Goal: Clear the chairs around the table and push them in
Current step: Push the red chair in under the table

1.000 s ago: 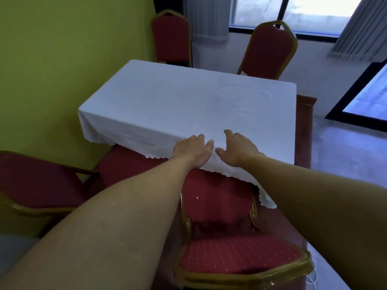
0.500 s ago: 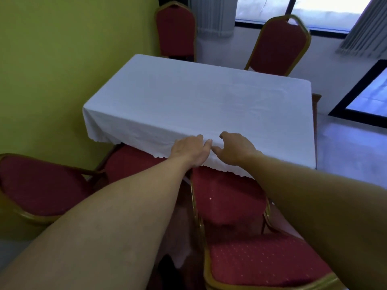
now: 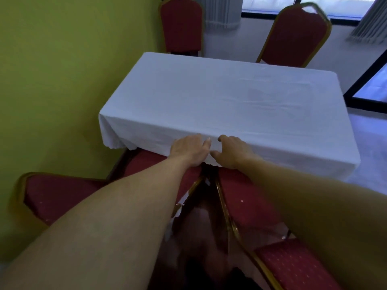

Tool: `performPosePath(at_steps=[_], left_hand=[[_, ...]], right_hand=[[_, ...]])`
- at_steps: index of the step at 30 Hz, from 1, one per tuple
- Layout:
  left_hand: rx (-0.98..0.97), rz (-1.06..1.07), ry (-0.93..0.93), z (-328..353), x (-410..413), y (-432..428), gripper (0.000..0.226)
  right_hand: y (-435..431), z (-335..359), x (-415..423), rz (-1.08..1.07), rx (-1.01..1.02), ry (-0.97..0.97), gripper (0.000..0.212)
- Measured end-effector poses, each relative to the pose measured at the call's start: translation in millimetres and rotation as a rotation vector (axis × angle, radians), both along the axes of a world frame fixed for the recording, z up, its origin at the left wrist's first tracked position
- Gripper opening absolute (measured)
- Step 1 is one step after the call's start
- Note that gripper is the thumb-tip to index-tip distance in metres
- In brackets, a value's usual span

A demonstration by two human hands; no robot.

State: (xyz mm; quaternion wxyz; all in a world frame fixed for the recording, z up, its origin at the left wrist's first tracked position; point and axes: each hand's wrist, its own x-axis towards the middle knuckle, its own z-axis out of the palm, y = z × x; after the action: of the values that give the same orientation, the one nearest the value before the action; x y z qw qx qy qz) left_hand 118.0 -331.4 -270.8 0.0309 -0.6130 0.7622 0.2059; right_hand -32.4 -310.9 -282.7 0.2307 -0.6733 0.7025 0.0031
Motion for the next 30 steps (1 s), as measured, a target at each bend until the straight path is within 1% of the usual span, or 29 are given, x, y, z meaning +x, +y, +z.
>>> performPosePath(at_steps=[5, 9, 14, 21, 26, 30], left_hand=[[0.013, 0.027, -0.003, -4, 35, -15, 0.060], [0.066, 0.070, -0.009, -15, 60, -27, 0.063], [0.108, 0.120, 0.014, -24, 86, -46, 0.057], [0.160, 0.190, 0.000, -38, 127, -74, 0.064], [0.181, 0.187, -0.017, -51, 170, -88, 0.058], [0.195, 0.144, -0.083, -62, 214, -95, 0.058]], right_hand=[[-18, -5, 32, 0.007, 0.017, -0.012, 0.063], [-36, -13, 58, 0.023, 0.030, -0.040, 0.061], [-62, -28, 81, 0.067, 0.064, -0.061, 0.070], [-102, -46, 121, 0.152, 0.102, -0.049, 0.075], [-109, -67, 163, 0.170, 0.137, -0.045, 0.074], [-102, -89, 205, 0.160, 0.195, -0.054, 0.081]])
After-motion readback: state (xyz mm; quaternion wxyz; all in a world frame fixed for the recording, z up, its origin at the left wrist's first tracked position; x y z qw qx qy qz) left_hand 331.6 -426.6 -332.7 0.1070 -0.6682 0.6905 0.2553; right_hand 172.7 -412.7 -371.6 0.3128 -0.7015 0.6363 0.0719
